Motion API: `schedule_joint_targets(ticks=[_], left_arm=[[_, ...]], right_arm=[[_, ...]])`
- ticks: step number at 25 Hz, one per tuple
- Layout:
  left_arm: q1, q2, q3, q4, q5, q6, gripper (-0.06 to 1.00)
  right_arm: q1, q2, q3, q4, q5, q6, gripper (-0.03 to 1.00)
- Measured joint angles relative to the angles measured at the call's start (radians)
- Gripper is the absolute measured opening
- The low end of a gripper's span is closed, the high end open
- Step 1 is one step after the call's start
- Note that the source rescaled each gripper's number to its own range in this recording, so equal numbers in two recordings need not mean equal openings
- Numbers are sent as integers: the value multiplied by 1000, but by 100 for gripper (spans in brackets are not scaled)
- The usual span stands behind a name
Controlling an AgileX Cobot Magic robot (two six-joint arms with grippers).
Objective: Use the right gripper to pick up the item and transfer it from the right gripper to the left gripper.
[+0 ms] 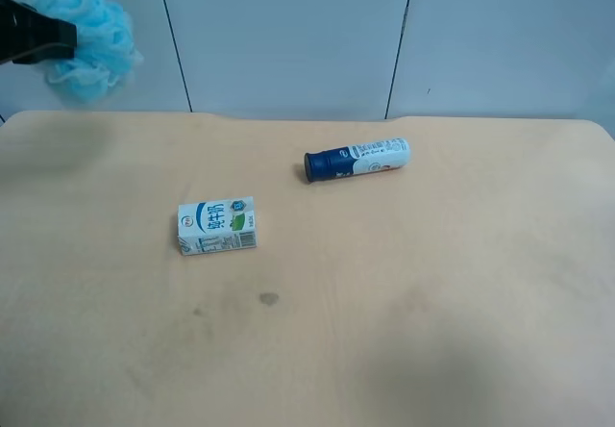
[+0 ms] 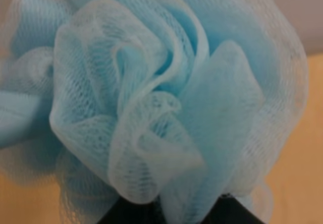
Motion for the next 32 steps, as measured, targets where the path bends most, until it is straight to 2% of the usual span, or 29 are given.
schedule_joint_targets(ticks=[13,28,30,32], left_arm=[[9,272,0,1,9,4,0],[9,301,0,1,18,5,0],[9,301,0,3,18,5,7],[9,301,0,9,18,5,24]], right_arm=[[0,0,0,0,0,0,86],[0,0,0,0,0,0,86],[0,0,0,0,0,0,86],[0,0,0,0,0,0,86]])
